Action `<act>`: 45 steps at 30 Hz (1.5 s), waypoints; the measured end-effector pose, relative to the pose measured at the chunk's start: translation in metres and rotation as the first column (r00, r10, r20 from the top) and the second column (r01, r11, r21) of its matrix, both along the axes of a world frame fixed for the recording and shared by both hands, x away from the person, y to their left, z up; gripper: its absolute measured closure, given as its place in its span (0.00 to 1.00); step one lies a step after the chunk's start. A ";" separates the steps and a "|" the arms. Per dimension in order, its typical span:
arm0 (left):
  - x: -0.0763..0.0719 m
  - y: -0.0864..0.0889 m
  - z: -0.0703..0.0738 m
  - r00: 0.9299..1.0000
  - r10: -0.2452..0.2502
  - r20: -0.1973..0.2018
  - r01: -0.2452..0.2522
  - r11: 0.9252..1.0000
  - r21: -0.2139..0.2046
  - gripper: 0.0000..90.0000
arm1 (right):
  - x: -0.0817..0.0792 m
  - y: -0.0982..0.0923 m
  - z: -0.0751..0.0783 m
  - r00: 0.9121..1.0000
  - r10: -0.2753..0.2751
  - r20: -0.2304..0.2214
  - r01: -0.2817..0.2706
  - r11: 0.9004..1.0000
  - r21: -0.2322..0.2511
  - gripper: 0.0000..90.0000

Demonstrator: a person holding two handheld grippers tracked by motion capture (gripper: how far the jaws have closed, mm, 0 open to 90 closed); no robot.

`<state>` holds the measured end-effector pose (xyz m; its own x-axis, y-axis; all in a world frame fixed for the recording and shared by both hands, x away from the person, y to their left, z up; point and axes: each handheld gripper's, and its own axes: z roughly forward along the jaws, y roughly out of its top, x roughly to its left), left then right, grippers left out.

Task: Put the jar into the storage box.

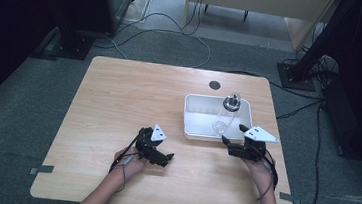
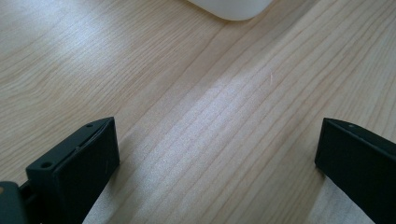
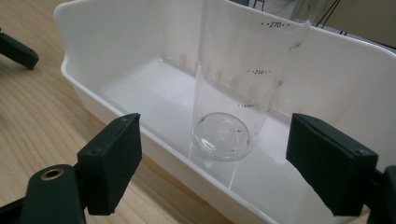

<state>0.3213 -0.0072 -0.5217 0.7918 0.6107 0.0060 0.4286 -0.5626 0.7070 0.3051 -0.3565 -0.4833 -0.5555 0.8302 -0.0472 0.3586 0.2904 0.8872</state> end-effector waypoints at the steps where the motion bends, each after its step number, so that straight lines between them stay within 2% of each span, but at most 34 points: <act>1: 0.000 0.000 0.000 1.000 0.000 0.000 0.000 1.000 0.000 0.00 | -0.001 0.000 0.000 1.000 0.004 -0.002 -0.004 1.000 -0.004 0.20; 16: 0.000 0.000 0.000 1.000 0.000 0.000 0.000 1.000 0.000 0.00 | -0.012 -0.009 0.004 0.998 0.047 -0.042 -0.049 0.998 -0.048 0.20; 31: 0.000 0.000 0.000 1.000 0.000 0.000 0.000 1.000 0.000 0.00 | -0.017 -0.022 0.007 0.996 0.054 -0.075 -0.059 0.996 -0.066 0.20; 45: 0.000 0.000 0.000 1.000 0.000 0.000 0.000 1.000 0.000 0.00 | -0.018 -0.033 0.003 0.992 0.054 -0.118 -0.063 0.995 -0.077 0.19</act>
<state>0.3213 -0.0072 -0.5218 0.7918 0.6107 0.0059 0.4285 -0.5623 0.7073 0.2867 -0.3898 -0.4808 -0.6084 0.7924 -0.0452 0.4380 0.3827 0.8134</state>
